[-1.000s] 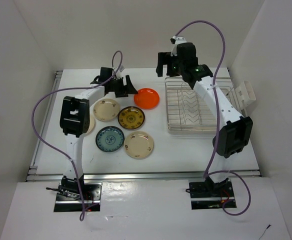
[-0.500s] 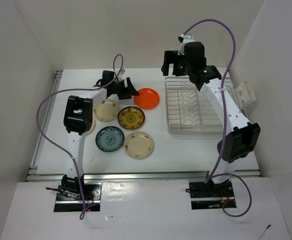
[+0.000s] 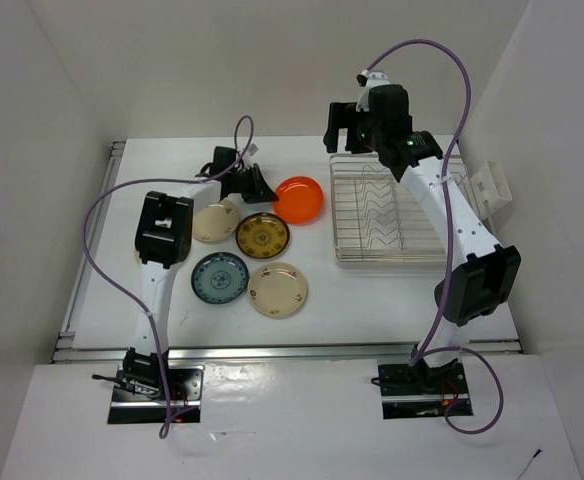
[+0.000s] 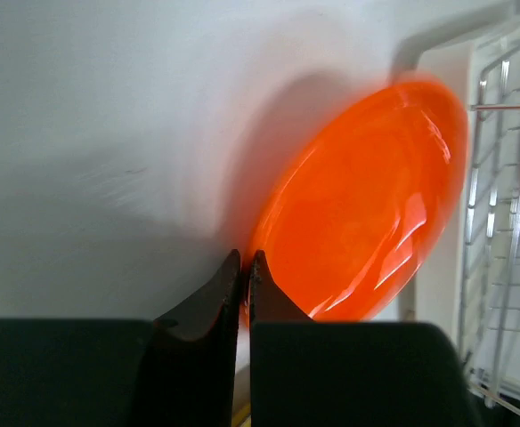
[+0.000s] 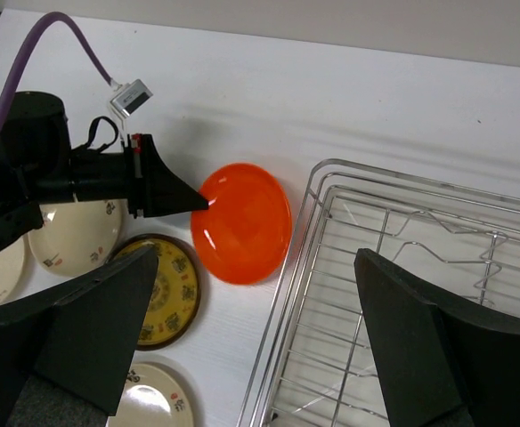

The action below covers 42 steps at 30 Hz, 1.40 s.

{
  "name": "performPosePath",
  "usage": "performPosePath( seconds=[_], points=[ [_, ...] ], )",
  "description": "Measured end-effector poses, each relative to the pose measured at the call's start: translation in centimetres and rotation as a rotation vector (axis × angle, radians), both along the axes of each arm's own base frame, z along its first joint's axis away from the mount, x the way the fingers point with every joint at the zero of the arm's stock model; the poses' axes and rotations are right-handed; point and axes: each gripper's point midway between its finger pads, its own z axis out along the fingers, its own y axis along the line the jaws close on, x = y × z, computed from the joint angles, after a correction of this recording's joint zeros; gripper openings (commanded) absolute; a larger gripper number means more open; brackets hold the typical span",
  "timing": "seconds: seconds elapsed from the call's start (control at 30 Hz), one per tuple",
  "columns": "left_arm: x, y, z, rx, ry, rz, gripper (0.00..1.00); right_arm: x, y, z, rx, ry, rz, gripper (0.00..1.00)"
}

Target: Load the plates into the dish rack

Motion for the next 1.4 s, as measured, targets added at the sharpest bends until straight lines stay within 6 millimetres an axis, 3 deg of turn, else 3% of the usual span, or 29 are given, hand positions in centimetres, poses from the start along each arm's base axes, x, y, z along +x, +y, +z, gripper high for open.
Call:
performPosePath(
  seconds=[0.3, 0.43, 0.57, 0.73, 0.87, 0.97, 1.07, 1.2, 1.3, 1.4],
  points=[
    [0.4, 0.5, 0.3, 0.036, -0.039, -0.014, 0.0, 0.0, -0.3, -0.2, -0.004, 0.007, -0.017, 1.0],
    [0.6, 2.1, 3.3, 0.107, -0.116, -0.02, 0.0, 0.3, -1.3, -0.3, -0.01, 0.01, -0.075, 1.0],
    [1.5, 5.3, 10.8, 0.155, -0.292, 0.0, 0.0, 0.6, -3.0, -0.6, -0.01, 0.028, -0.165, 1.0],
    [1.1, 7.9, 24.4, 0.213, -0.631, 0.004, 0.0, 1.2, -7.4, -0.6, -0.012, 0.035, -0.317, 1.0],
    [-1.8, 5.1, 32.9, 0.267, -0.921, -0.087, 0.0, 0.5, -11.7, 0.3, -0.021, 0.021, -0.479, 1.0],
    [-4.0, 0.1, 36.0, 0.316, -1.112, -0.179, 0.0, -1.3, -14.5, 1.5, -0.03, -0.009, -0.598, 1.0],
    [-5.5, -5.6, 35.9, 0.395, -1.237, -0.253, 0.0, -4.0, -16.4, 1.6, -0.025, -0.002, -0.672, 1.0],
    [-6.4, -12.8, 33.0, 0.488, -1.335, -0.334, 0.0, -7.8, -19.6, -0.5, -0.038, 0.057, -0.782, 1.0],
    [-5.1, -15.1, 30.2, 0.535, -1.353, -0.352, 0.0, -10.6, -21.7, -2.5, -0.084, 0.114, -0.877, 1.0],
    [-2.9, -15.1, 27.9, 0.571, -1.345, -0.331, 0.0, -12.9, -23.0, -3.4, -0.12, 0.128, -0.953, 1.0]
  ],
)
